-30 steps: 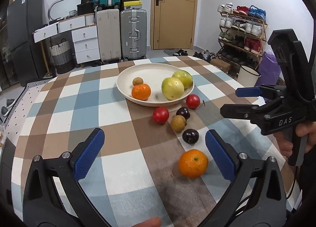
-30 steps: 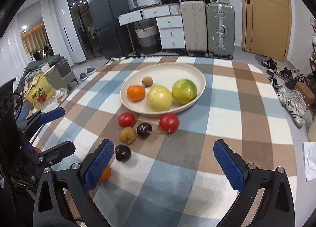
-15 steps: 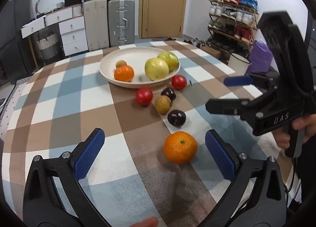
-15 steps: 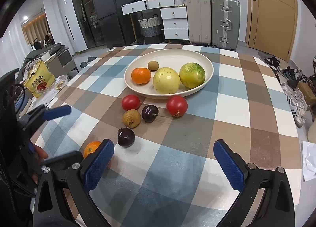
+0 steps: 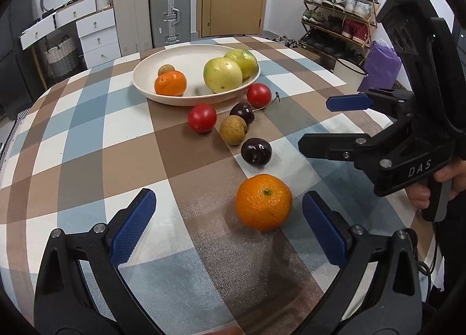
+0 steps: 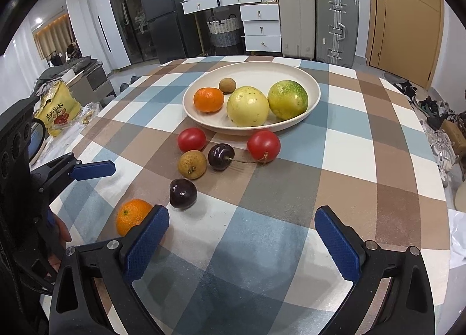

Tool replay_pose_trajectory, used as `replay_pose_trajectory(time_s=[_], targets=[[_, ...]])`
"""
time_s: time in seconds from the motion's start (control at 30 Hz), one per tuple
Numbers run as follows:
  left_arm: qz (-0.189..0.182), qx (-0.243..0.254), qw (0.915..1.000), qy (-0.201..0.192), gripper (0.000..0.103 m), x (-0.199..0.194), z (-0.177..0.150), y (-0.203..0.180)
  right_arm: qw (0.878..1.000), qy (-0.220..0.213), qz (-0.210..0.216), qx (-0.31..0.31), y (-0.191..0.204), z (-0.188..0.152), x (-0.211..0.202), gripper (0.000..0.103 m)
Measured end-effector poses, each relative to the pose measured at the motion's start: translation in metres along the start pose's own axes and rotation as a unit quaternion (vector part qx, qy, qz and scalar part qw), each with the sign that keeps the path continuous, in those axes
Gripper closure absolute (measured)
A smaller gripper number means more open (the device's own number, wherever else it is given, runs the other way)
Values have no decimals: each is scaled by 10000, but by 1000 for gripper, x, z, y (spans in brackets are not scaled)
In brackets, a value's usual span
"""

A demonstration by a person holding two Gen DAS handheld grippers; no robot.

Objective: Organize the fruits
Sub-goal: 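Move the left tool to the second orange and grasp it, then lift the orange with the left tool while the right tool grasps the dark plum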

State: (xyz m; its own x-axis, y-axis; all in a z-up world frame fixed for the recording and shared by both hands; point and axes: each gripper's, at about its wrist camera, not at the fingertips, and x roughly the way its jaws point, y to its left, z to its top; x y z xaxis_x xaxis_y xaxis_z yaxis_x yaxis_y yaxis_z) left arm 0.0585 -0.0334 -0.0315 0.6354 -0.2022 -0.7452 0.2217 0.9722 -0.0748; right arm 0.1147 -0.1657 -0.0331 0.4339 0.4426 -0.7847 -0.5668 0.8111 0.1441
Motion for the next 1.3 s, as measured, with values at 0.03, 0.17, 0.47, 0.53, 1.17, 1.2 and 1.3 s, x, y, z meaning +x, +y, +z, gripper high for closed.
replay_pose_trajectory(time_s=[0.03,0.17,0.47,0.53,1.17,1.2,1.3], targets=[[-14,22,10000,28,8,2,0,-1,10000,2,16,9,-1,0,0,1],[-83,131,9997,211,18,8,0,-4,10000,-5,-1,48,-2,-1,-1,1],[-578,331,9976,207,55,6,-4,-13,10000,55,50,-4,1,0,4,1],[-624,323,9974,185,65,5,-4,-13,10000,73,67,-8,2,1,6,1],[-332,-259,9988,-256,65,-20,-1,29,9988,337,169,-326,20,5,21,22],[-292,-286,9988,-285,65,-20,0,33,9986,340,193,-361,23,6,23,22],[-224,-355,9986,-318,65,-20,-1,38,9979,390,184,-484,31,8,28,27]])
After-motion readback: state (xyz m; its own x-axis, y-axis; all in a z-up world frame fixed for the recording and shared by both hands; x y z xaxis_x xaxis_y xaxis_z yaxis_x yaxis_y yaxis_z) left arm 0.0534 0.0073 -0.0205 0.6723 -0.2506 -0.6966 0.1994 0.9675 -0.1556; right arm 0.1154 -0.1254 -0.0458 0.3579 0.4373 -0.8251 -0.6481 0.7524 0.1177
